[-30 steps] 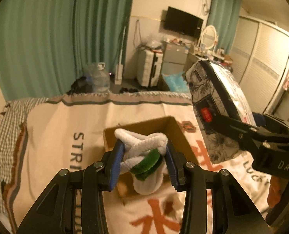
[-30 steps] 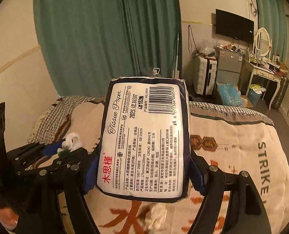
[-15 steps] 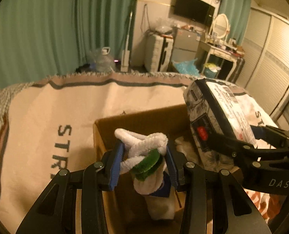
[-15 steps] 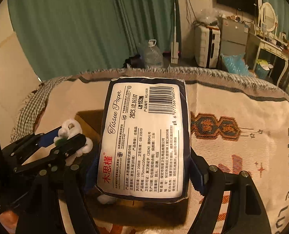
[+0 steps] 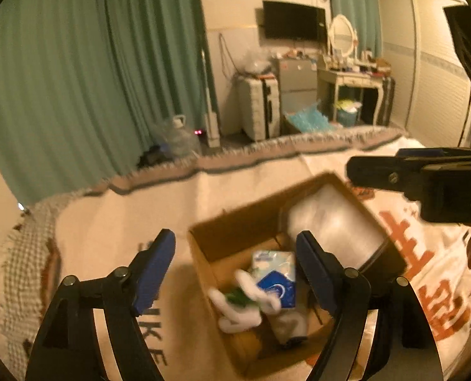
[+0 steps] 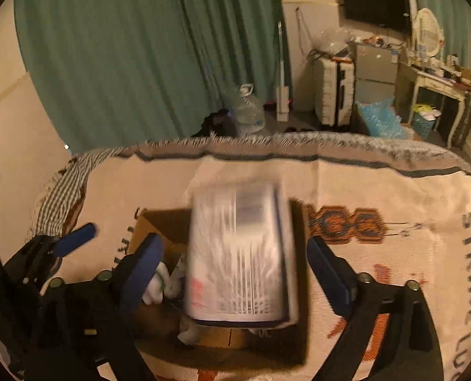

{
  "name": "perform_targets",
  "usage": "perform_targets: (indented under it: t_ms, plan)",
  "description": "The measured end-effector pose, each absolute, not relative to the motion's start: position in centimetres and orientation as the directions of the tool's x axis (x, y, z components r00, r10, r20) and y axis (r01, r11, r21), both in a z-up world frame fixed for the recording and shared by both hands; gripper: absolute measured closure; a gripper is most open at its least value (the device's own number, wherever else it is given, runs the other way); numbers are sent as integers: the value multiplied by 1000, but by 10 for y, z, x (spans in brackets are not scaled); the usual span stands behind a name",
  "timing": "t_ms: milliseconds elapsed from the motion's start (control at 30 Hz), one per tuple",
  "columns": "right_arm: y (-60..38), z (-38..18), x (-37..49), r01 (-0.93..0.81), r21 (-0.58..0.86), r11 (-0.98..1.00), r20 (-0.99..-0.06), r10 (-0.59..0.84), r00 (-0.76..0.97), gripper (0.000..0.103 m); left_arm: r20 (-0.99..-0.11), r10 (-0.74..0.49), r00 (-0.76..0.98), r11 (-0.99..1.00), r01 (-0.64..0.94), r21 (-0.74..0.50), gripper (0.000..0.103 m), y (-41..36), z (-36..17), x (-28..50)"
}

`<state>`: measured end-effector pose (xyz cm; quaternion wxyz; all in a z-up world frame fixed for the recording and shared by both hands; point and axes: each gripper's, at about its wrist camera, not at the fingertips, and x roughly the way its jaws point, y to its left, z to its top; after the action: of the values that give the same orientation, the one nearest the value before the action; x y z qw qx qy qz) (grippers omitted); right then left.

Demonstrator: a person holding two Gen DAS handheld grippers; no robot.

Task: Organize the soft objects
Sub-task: 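Carry the glove and tissue-paper pack into the box and release both, then grasp the white cloth with the left tool while the right tool grasps the white plastic piece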

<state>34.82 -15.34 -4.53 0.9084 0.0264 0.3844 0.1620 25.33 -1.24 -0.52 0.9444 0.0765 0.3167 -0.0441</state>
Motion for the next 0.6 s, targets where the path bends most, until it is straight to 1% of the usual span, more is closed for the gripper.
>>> perform_targets:
  t_ms: [100,233,267,300,367,433,533,600]
  plan:
    - [-162,-6,327,-275,177,945,-661,321,678,9,-568,-36,822,984,127,122,24,-10,30,231]
    - [-171,54,285,-270,136,953,-607,296,738,7,-516,-51,855,988,120,101,23,-9,76,193]
    - [-172,66,276,-271,132,954,-598,294,746,7,-502,-56,863,989,118,92,19,-8,86,182]
    - [-175,82,260,-272,122,954,-583,291,759,7,-486,-59,872,990,113,83,11,-8,96,170]
    - [-178,107,231,-268,93,959,-557,273,784,5,-450,-68,890,991,111,69,10,-10,113,147]
    - [-181,127,203,-266,66,962,-535,259,804,0,-432,-80,898,992,115,57,10,-15,125,127]
    - [-187,142,164,-263,46,964,-521,248,817,0,-418,-93,904,992,120,39,10,-18,133,101]
    - [-192,144,143,-264,34,964,-526,242,815,0,-425,-98,900,992,120,26,10,-21,130,82]
